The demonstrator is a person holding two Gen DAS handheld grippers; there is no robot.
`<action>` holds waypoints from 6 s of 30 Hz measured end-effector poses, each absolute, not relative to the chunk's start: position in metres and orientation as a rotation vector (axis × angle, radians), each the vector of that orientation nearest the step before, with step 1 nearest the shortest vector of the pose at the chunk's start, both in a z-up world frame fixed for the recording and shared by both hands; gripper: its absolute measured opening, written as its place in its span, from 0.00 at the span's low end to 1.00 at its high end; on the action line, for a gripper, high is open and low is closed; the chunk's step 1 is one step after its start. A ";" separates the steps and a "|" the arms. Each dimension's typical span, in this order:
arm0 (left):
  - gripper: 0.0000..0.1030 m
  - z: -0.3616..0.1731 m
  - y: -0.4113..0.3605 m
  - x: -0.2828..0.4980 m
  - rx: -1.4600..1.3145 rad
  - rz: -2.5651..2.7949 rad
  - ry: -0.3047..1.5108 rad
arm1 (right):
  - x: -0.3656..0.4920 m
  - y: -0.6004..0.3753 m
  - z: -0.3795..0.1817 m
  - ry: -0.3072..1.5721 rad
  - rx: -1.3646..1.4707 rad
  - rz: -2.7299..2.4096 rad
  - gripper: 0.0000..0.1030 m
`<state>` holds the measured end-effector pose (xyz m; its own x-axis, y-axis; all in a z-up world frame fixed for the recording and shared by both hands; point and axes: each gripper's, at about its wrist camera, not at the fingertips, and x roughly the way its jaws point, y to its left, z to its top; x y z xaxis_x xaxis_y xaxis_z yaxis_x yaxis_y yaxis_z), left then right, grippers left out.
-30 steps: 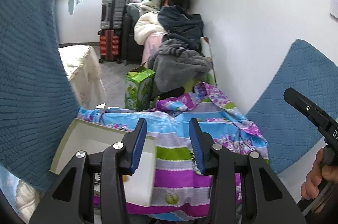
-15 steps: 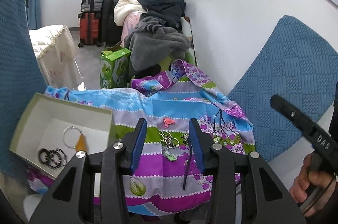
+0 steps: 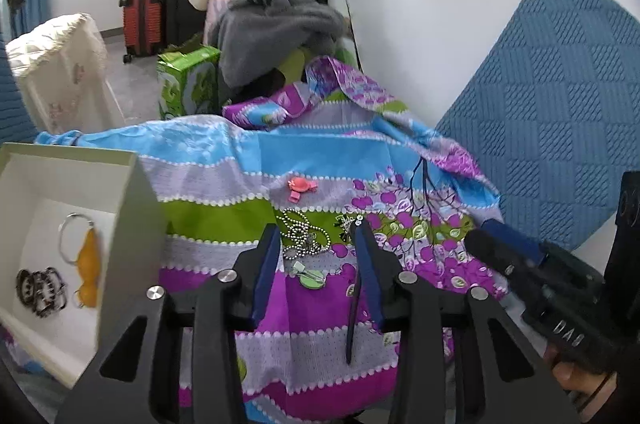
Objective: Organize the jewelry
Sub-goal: 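Grasp the silver bead chain with the left tool while the right tool grasps the black rhinestone hair clip, then carry the bead chain in the left tool over the box while the right tool carries the hair clip, then open the left tool releasing the bead chain into the box while the right tool releases the clip, then move both open tools back from the box to the cloth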
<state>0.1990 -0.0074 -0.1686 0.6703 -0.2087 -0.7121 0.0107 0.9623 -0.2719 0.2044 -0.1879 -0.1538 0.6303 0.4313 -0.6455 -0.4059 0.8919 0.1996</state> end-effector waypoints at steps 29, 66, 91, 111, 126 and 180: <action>0.22 -0.269 -0.020 0.280 -0.196 -0.183 1.010 | 0.275 -0.155 -0.266 0.965 0.009 0.494 0.22; 0.06 -0.171 -0.010 0.238 -0.228 -0.187 0.863 | 0.249 -0.178 -0.177 0.828 0.043 0.428 0.08; 0.06 -0.016 0.052 0.203 -0.219 -0.064 0.691 | 0.236 -0.116 -0.013 0.652 0.016 0.578 0.08; 0.06 -0.010 0.161 0.150 -0.301 0.124 0.659 | 0.208 0.018 0.013 0.654 -0.047 0.773 0.08; 0.06 -0.130 0.217 0.146 -0.422 0.215 0.832 | 0.220 0.090 -0.100 0.836 -0.166 0.824 0.08; 0.42 -0.037 0.077 0.127 -0.298 0.233 0.610 | 0.213 -0.084 -0.002 0.572 -0.089 0.787 0.18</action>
